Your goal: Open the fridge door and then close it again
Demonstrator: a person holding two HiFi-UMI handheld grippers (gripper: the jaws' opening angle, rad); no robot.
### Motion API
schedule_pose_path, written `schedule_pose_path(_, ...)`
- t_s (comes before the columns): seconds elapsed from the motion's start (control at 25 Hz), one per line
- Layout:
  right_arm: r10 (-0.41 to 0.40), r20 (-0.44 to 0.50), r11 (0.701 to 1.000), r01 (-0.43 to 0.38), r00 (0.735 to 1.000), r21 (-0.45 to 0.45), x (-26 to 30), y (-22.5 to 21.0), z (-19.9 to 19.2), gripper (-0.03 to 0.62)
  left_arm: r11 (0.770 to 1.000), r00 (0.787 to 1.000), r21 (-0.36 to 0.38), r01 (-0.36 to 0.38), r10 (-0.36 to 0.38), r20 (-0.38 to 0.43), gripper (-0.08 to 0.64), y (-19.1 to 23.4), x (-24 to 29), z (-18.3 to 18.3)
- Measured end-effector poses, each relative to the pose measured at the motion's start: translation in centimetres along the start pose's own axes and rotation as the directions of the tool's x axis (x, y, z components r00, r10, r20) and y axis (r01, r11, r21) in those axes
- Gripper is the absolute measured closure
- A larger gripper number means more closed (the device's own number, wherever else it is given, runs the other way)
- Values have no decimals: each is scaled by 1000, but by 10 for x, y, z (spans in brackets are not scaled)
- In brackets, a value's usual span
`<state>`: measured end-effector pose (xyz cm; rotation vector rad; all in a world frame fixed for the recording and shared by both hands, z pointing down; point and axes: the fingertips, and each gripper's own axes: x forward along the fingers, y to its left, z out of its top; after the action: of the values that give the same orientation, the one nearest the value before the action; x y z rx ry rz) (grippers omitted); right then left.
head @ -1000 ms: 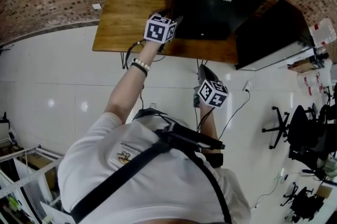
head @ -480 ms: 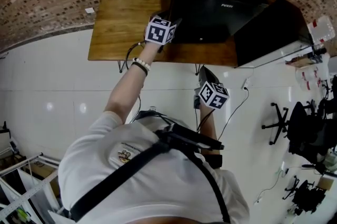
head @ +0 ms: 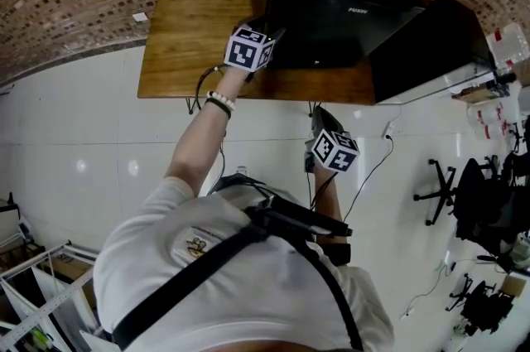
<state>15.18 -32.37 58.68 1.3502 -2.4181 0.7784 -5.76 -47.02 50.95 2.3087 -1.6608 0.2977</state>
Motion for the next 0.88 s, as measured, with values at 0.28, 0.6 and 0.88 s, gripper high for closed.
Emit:
schedule_pose_path(0.28, -13, 2, 1000, 13, 1000, 5, -13, -10, -4, 577, 1000, 1000, -15, -19, 20, 5, 333, -3, -2, -1)
schedule_pose_path(0.6, -28, 11, 1000, 28, 1000, 5, -28, -18, -2, 577, 999, 999, -2, -46, 46, -10, 339, -16, -12, -2)
schedule_pose_path(0.88, -7, -2, 1000, 7, 1000, -5, -44, -18, -15, 577, 997, 997, 31, -69, 69, -14, 362, -61, -42, -19)
